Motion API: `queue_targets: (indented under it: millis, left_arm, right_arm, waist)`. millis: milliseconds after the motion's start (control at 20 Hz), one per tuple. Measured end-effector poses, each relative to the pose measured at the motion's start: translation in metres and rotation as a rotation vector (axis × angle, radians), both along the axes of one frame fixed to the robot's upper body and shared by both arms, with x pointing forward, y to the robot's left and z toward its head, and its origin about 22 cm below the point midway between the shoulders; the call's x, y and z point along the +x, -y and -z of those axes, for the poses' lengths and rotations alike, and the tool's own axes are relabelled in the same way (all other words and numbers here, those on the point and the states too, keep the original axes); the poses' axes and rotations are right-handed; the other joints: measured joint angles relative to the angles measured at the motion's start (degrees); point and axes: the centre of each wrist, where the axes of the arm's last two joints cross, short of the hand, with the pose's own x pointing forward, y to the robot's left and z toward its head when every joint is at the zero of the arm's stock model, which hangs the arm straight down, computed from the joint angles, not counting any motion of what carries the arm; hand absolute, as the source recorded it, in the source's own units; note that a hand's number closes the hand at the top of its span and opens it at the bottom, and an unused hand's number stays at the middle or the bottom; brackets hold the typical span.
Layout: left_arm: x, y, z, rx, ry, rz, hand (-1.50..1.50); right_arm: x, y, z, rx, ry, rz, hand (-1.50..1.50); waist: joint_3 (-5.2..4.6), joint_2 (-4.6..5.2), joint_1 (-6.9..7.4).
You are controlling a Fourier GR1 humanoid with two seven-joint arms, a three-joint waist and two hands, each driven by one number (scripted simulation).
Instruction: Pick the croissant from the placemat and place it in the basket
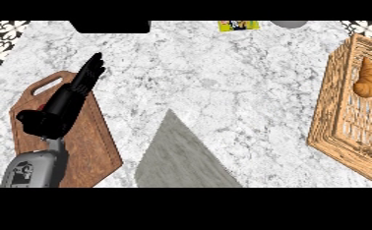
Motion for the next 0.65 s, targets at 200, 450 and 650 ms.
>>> queue_targets:
  millis: [200, 450, 650]
  left_arm:
    - [-0.002, -0.002, 0.001, 0.001, 0.007, -0.004, 0.0]
    - [-0.004, -0.001, -0.002, 0.002, 0.002, -0.003, 0.0]
    - [-0.006, -0.004, 0.0, 0.002, 0.004, -0.006, 0.0]
  right_arm:
    - [0.002, 0.004, -0.007, 0.0, 0.032, -0.032, -1.5]
    - [-0.005, 0.009, -0.028, 0.078, 0.129, -0.052, -1.5]
    - [-0.019, 0.028, -0.035, 0.192, 0.196, -0.032, -1.5]
  waist:
    - [0.0, -0.03, -0.02]
    - [-0.02, -0.1, -0.13]
    - [-0.03, -0.13, -0.27]
